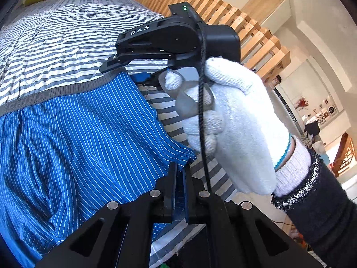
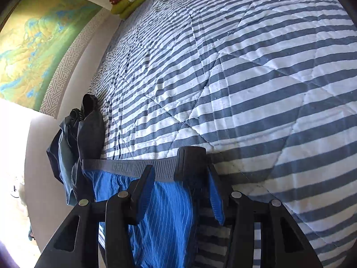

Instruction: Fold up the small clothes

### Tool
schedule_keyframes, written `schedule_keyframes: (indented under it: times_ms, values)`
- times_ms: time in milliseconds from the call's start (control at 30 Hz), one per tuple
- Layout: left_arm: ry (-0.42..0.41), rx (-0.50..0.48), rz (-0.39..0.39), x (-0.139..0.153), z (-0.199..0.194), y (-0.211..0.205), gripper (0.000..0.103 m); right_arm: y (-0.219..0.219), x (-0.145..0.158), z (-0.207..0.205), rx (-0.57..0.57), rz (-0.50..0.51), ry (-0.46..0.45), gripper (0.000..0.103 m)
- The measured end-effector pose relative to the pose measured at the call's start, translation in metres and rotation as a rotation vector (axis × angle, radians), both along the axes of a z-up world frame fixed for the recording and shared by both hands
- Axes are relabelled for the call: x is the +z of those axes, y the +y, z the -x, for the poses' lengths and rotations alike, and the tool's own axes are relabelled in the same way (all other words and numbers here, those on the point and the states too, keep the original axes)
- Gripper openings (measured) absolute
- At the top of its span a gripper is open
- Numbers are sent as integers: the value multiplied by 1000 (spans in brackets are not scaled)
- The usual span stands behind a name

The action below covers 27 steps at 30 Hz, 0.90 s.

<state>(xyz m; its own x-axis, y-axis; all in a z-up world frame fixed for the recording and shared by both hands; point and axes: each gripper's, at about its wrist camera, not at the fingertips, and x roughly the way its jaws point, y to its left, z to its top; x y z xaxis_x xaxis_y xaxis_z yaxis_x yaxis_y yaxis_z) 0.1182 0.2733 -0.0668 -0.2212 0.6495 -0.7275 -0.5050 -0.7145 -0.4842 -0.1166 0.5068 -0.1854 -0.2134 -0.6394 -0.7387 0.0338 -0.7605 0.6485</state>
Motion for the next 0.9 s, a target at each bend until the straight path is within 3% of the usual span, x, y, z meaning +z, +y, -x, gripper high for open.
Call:
schedule_keyframes:
  times_ms: [33, 67, 133, 533, 700, 900]
  values:
    - [1, -3, -1, 0, 0, 2, 4, -1, -3, 1, -18, -3, -6, 37]
    - [1, -8, -4, 1, 0, 5, 4, -2, -4, 2, -24, -2, -8, 19]
    - [8, -19, -11, 4, 0, 10, 4, -3, -3, 0, -23, -2, 3, 7]
    - [17, -95, -178, 55, -12, 40, 4, 53, 73, -19, -126, -84, 150, 4]
    - [10, -54, -206, 64, -21, -10, 4, 51, 71, -24, -143, -195, 92, 4]
    - [17, 108, -208, 55, -13, -105, 4, -3, 86, -32, -95, -230, 129, 4]
